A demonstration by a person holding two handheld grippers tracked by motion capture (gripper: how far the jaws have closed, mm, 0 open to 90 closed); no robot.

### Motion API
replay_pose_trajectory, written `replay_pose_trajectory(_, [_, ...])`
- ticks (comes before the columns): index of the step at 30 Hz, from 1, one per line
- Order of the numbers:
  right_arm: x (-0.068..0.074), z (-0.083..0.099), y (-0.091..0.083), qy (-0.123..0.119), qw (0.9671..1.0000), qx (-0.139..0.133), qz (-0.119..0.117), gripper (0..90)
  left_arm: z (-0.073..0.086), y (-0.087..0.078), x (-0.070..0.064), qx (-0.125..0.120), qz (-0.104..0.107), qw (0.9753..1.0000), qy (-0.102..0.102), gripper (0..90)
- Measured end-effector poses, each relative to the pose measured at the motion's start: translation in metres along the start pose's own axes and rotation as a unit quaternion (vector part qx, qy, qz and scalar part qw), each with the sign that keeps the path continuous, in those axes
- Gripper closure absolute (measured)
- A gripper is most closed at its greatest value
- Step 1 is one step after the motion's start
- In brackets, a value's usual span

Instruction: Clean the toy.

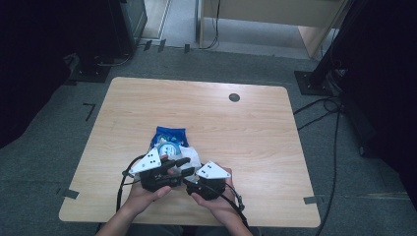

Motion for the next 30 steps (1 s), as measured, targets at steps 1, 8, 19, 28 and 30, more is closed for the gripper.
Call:
replay_pose_trajectory(1, [0.0,-0.001,-0.001,-0.001,1.0,-0.006,-0.002,34.7,-0.001,-0.002,0.001,-0.007,-0.008,0.9999,0.001,53.1])
replay_pose_trajectory(8, [0.002,-0.002,-0.005,-0.01,0.9997,-0.023,0.004,34.7,-0.001,-0.007,0.013,-0.017,-0.043,0.9987,-0.021,54.2])
replay_pose_trajectory(19, [0.009,-0.002,-0.001,-0.029,0.9995,-0.013,-0.004,34.8,0.009,0.009,-0.017,0.013,-0.069,0.9944,0.079,86.3])
replay_pose_trajectory(28, [0.009,-0.004,-0.006,-0.044,0.9988,-0.021,-0.002,34.9,0.004,-0.003,0.015,0.004,-0.098,0.995,-0.014,84.0])
replay_pose_trajectory(30, [0.01,-0.004,-0.004,-0.042,0.9988,-0.022,-0.004,34.8,0.003,0.001,-0.001,0.007,-0.061,0.998,0.014,83.4])
Point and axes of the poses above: each handheld gripper's, and its own axes: y roughly forward along the jaws, z roughly out of its underside, x roughly to its left, the point moved 3 cm from there along y, roughly forward along the jaws, and after that the axes turned 7 degrees about -z, right-handed, at the moved point
